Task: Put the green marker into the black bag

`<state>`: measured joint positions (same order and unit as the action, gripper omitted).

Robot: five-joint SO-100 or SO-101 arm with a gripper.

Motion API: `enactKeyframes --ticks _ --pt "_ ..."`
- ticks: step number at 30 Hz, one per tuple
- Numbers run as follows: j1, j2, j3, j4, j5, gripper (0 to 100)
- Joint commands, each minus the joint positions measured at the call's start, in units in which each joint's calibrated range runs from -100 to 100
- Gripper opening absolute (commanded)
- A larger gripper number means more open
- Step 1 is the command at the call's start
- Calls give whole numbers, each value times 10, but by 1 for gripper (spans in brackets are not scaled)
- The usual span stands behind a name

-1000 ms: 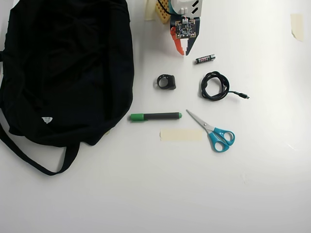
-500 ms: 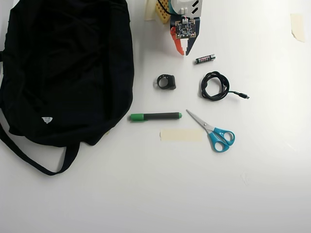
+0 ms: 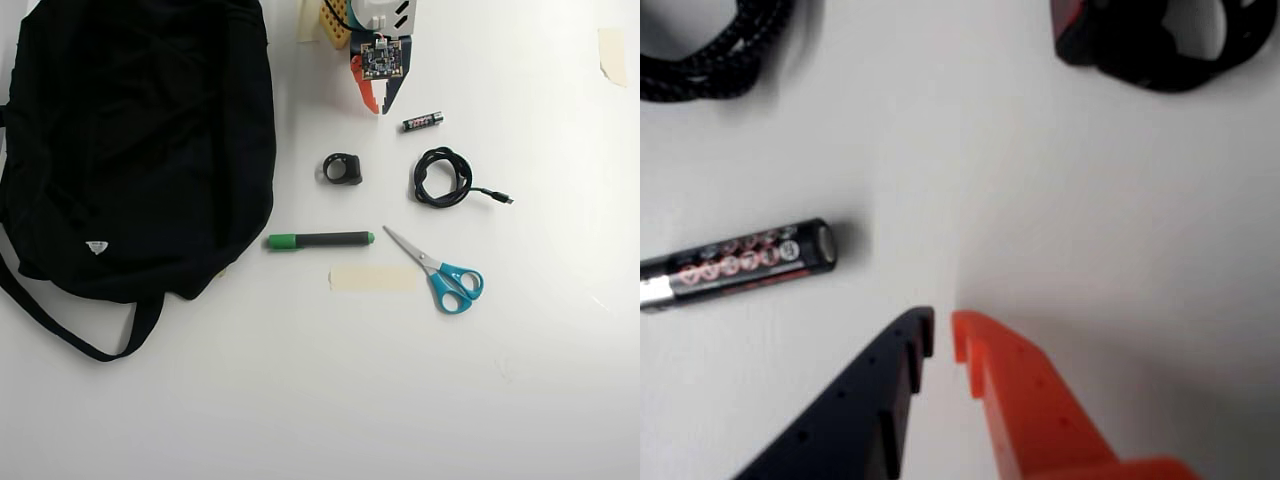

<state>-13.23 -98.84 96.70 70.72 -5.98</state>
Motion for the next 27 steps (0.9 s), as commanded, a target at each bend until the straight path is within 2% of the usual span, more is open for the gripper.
enactKeyframes --ticks 1,27 --pt "4 -6 10 7 0 2" --pt "-2 -5 10 4 0 3"
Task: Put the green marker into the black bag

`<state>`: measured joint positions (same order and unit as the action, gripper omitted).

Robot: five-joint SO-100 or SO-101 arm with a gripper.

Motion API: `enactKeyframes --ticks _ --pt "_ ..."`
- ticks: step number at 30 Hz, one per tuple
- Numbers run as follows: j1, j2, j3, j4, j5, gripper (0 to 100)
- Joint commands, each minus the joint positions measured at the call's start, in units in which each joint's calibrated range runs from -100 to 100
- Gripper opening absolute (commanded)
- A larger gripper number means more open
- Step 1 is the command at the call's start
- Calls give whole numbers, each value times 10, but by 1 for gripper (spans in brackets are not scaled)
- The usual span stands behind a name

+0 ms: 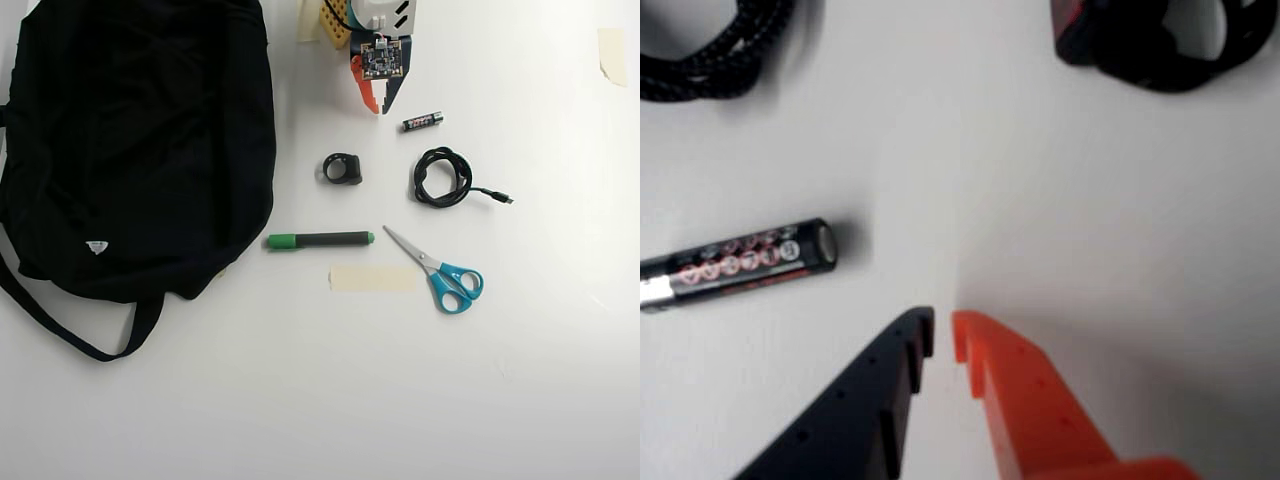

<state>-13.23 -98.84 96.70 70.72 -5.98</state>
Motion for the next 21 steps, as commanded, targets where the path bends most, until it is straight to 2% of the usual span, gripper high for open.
enactKeyframes --ticks 1,10,21 --pt "-2 -5 10 -2 -2 3" --pt "-3 -4 4 -20 -5 3" --pt "-3 24 -2 -220 -1 2"
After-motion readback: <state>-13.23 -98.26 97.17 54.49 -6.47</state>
